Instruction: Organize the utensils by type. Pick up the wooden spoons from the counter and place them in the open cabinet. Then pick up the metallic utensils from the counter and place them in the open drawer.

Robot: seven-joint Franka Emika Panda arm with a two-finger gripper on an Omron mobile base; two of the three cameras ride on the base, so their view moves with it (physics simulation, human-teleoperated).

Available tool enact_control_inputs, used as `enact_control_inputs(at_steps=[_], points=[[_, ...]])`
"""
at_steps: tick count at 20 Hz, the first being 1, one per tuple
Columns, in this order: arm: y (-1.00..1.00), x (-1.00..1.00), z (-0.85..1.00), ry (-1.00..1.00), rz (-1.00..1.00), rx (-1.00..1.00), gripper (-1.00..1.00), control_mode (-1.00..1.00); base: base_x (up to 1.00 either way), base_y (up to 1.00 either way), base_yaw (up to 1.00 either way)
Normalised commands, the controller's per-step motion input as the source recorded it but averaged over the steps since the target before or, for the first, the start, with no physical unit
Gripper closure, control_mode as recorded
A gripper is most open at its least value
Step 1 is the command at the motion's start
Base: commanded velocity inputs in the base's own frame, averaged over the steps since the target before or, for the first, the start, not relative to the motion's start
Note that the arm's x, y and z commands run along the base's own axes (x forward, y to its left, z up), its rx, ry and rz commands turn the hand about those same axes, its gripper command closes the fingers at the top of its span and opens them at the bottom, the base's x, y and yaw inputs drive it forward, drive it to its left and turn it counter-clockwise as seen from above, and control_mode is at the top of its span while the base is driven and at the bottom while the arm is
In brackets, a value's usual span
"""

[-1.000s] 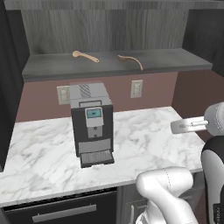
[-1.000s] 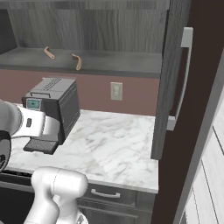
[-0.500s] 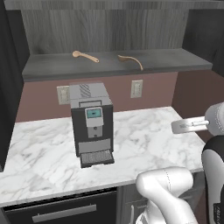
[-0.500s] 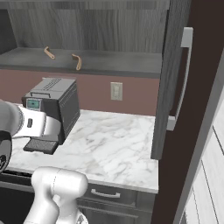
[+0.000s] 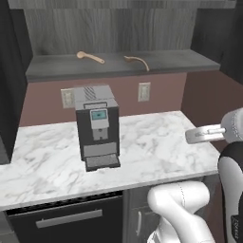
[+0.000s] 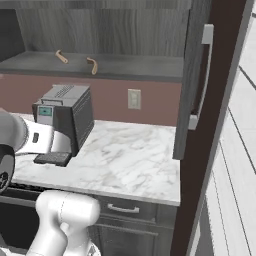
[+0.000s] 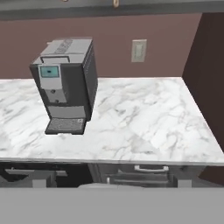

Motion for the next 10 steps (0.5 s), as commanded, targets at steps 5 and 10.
enact_control_inputs(at_steps=[5, 10], points=[[0.00, 0.00, 0.00, 0.00, 0.00, 0.00, -1.00, 1.00, -0.87, 0.00, -0.05], [0.00, 0.00, 0.00, 0.00, 0.00, 0.00, -1.00, 1.00, -0.73, 0.11, -0.01]])
